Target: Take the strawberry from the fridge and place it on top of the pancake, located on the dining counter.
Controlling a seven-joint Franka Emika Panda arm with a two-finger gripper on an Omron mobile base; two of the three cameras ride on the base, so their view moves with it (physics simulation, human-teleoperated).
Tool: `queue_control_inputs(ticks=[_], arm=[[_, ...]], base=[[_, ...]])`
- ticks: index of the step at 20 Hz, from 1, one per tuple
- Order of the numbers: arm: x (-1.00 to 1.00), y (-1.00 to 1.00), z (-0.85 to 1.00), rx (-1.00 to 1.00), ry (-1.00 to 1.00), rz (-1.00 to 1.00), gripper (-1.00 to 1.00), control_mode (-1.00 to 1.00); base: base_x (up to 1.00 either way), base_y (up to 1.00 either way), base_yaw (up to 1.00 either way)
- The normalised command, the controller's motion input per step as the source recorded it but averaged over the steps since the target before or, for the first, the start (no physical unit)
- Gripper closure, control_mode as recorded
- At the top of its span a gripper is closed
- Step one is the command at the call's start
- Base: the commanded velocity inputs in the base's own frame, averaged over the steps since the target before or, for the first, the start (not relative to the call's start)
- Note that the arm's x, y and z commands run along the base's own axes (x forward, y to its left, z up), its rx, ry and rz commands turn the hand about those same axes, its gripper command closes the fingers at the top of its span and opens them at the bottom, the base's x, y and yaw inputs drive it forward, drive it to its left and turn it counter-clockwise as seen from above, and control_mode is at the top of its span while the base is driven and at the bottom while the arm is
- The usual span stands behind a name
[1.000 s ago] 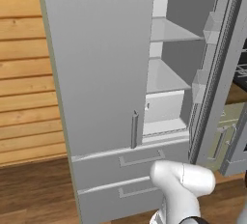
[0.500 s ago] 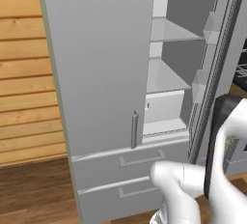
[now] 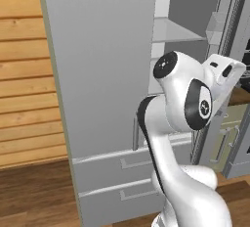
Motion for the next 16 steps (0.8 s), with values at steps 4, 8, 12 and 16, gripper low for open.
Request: queue_control_inputs(ticks=[4, 8, 12, 16], arm=[[0.60, 0.04, -0.20, -0.06, 0.05, -0.13, -1.00, -1.00], [0.99, 0.00, -0.20, -0.01, 0.00, -0.02, -1.00, -1.00], [0.84, -0.09, -0.24, 0.00, -0.06, 0.00, -1.00, -1.00], [0.66, -0.45, -0.53, 0.00, -0.03, 0.00, -1.00, -1.00]], base=[[0.00, 0.00, 0.00], [0.00, 0.00, 0.00], [0.00, 0.00, 0.00], [0.00, 0.00, 0.00]])
